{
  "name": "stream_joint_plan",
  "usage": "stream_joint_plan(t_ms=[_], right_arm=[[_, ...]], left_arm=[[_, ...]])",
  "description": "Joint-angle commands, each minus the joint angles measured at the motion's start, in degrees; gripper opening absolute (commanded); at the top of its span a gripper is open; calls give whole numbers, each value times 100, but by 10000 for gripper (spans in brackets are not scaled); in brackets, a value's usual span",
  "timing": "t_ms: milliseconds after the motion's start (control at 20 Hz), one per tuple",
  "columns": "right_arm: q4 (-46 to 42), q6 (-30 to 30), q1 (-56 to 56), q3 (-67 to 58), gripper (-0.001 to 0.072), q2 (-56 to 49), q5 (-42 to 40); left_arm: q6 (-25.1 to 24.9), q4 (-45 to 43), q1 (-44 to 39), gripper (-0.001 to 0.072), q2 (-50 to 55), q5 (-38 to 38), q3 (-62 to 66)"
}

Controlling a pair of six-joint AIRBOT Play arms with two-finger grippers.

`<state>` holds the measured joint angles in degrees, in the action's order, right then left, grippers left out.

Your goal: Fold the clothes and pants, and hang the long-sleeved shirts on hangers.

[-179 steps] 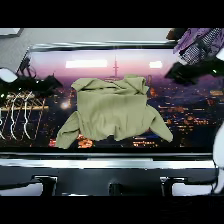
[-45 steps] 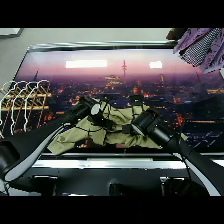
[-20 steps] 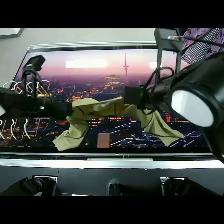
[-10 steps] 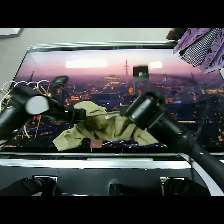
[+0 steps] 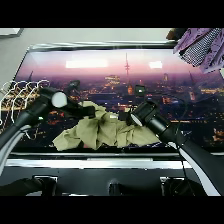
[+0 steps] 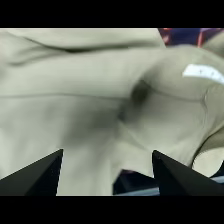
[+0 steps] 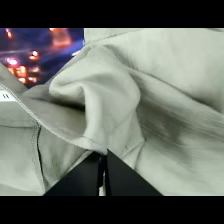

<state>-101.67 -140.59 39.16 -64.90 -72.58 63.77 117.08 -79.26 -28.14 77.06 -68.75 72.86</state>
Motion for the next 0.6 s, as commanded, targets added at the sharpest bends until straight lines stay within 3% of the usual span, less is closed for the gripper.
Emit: stream_joint_plan(t_ms=[0, 300, 450, 550], right_arm=[[225, 203, -44, 46, 32, 50, 26], [219, 326, -44, 46, 32, 380, 197], [219, 361, -44, 46, 32, 389, 420], [214, 485, -44, 46, 32, 389, 424]], left_arm=[[-699, 107, 1016, 640, -684, -435, -15], [-2487, 20, 3713, 638, -2061, -1156, -422], [-2758, -4, 4190, 599, -2031, -2076, -444], [-2964, -166, 4197, 601, -1976, -2065, -448]])
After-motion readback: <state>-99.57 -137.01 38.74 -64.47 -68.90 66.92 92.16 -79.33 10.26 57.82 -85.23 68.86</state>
